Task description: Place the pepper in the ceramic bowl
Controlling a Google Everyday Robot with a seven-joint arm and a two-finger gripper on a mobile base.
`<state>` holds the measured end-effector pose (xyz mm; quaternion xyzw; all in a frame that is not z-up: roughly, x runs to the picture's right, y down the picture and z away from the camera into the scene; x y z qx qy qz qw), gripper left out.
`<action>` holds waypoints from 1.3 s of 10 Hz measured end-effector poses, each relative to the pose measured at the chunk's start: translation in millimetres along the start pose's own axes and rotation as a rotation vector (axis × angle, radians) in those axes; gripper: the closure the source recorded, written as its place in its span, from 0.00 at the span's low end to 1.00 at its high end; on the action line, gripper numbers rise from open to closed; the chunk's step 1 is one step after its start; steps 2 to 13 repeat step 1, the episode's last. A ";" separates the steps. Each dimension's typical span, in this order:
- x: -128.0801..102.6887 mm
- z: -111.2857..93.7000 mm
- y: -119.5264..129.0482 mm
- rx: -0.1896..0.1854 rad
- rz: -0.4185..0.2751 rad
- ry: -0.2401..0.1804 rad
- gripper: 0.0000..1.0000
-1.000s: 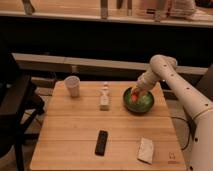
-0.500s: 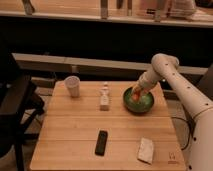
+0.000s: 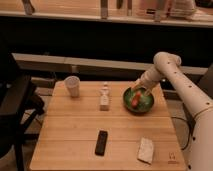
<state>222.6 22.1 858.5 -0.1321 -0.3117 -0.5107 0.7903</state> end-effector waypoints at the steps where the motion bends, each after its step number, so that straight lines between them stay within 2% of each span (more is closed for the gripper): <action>1: 1.2 -1.6 0.7 0.001 0.001 0.001 0.20; 13: 1.2 -1.6 0.7 0.001 0.001 0.001 0.20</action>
